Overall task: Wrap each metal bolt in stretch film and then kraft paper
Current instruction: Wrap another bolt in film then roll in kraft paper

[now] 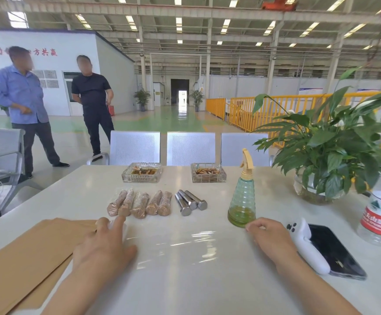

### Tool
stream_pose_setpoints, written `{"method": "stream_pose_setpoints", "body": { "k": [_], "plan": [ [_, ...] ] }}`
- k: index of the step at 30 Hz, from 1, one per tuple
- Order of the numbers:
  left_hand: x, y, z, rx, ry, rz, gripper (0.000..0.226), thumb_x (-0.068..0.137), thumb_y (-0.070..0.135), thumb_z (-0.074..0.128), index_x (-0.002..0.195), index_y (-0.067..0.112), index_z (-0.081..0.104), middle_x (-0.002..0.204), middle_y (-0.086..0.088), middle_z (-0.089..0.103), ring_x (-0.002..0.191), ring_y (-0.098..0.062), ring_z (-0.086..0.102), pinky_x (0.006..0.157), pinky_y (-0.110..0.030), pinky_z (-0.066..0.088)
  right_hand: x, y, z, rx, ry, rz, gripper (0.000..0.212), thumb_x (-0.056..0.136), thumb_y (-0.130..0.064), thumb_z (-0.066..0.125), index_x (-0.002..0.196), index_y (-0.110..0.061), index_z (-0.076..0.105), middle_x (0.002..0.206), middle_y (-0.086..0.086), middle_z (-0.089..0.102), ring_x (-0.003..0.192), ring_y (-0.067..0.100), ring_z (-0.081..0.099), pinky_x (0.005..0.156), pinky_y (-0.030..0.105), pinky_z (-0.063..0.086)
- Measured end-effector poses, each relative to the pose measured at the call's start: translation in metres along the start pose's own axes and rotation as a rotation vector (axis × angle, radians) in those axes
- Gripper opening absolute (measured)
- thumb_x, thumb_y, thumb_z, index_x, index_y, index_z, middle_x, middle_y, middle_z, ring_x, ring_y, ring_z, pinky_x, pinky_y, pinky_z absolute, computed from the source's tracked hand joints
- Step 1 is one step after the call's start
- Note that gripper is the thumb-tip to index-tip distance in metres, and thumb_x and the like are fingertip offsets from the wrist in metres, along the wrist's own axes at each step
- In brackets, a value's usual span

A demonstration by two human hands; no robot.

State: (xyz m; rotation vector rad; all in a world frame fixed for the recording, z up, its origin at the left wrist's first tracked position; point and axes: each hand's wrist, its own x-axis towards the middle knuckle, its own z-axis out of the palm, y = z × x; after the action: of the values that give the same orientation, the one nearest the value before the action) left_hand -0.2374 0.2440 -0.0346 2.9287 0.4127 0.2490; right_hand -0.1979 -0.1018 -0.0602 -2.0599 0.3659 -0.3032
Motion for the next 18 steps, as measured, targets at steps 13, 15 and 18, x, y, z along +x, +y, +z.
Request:
{"method": "stream_pose_setpoints", "body": {
  "k": [13, 15, 18],
  "plan": [
    [0.006, 0.001, 0.002, -0.042, 0.007, -0.016, 0.07, 0.087, 0.063, 0.056, 0.145, 0.043, 0.022, 0.128, 0.006, 0.042, 0.121, -0.024, 0.054, 0.085, -0.036, 0.047, -0.001, 0.017, 0.007, -0.491, 0.203, -0.244, 0.022, 0.099, -0.03, 0.048, 0.08, -0.026, 0.058, 0.069, -0.009, 0.062, 0.074, 0.019, 0.059, 0.055, 0.03, 0.043],
    [0.006, 0.0, 0.001, -0.036, 0.005, -0.029, 0.071, 0.087, 0.064, 0.056, 0.145, 0.043, 0.022, 0.132, 0.006, 0.042, 0.124, -0.024, 0.053, 0.09, -0.038, 0.048, -0.006, 0.017, 0.011, -0.695, 0.219, -0.295, 0.018, 0.101, -0.03, 0.039, 0.088, -0.025, 0.05, 0.074, -0.008, 0.056, 0.073, 0.021, 0.059, 0.056, 0.031, 0.046],
    [0.009, -0.001, 0.002, -0.031, 0.001, -0.039, 0.07, 0.086, 0.065, 0.056, 0.144, 0.043, 0.024, 0.13, 0.006, 0.042, 0.123, -0.024, 0.054, 0.092, -0.039, 0.049, -0.013, 0.01, 0.015, -0.91, 0.232, -0.348, 0.01, 0.105, -0.03, 0.038, 0.109, -0.028, 0.046, 0.09, -0.007, 0.047, 0.072, 0.017, 0.056, 0.054, 0.029, 0.044]
  ]
}}
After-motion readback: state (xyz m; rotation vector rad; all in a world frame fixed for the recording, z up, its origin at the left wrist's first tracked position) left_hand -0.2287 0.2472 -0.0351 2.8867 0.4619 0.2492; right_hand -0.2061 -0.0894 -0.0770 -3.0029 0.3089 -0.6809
